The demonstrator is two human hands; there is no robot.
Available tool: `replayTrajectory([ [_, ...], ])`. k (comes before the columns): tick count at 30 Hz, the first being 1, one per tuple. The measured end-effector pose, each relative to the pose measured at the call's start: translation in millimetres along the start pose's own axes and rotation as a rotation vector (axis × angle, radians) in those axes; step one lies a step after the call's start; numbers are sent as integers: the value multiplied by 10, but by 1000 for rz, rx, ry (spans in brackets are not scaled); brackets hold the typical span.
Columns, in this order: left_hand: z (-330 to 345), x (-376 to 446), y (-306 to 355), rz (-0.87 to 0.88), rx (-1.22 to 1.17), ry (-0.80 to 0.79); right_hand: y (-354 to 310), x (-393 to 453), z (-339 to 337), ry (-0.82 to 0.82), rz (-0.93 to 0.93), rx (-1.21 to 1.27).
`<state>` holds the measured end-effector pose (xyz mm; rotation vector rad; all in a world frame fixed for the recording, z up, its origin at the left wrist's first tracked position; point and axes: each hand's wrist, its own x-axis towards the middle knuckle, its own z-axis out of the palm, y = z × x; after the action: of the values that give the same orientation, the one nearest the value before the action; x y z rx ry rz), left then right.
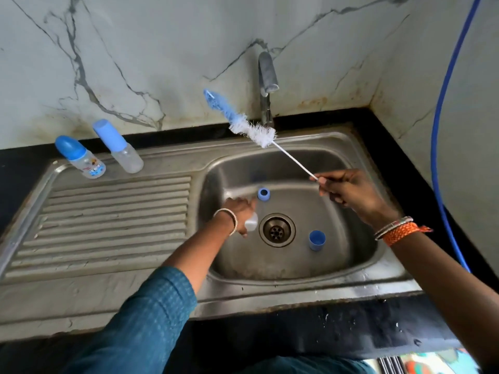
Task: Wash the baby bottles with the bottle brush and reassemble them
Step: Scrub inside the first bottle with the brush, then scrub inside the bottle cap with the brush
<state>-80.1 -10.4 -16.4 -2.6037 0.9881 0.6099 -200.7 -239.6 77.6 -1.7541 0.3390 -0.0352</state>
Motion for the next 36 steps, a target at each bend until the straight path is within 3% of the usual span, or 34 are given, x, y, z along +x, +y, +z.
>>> replayTrajectory([
  [3,214,145,117,99,255,-68,62,112,34,-6,31,2],
  [7,417,263,259,41,472,-261,103,208,22,-9,41,-39],
  [14,450,417,367,-56,538,-332,117,346,94,15,-53,-304],
  [17,315,588,314,-67,412,-246,92,437,102,3,-91,-369],
  [22,92,983,156,85,110,104,8,671,63,-29,-118,-426],
  [26,104,1307,0,49,-190,24,-36,862,68,-71,-118,-479],
  [28,159,1440,-55,40,-230,2,-40,938,87,-81,-114,-465],
  [33,244,1598,19,51,-173,126,-3,1014,109,-141,-103,-473],
  [36,273,1573,39,19,-313,216,2,1003,111,-148,-95,-480],
])
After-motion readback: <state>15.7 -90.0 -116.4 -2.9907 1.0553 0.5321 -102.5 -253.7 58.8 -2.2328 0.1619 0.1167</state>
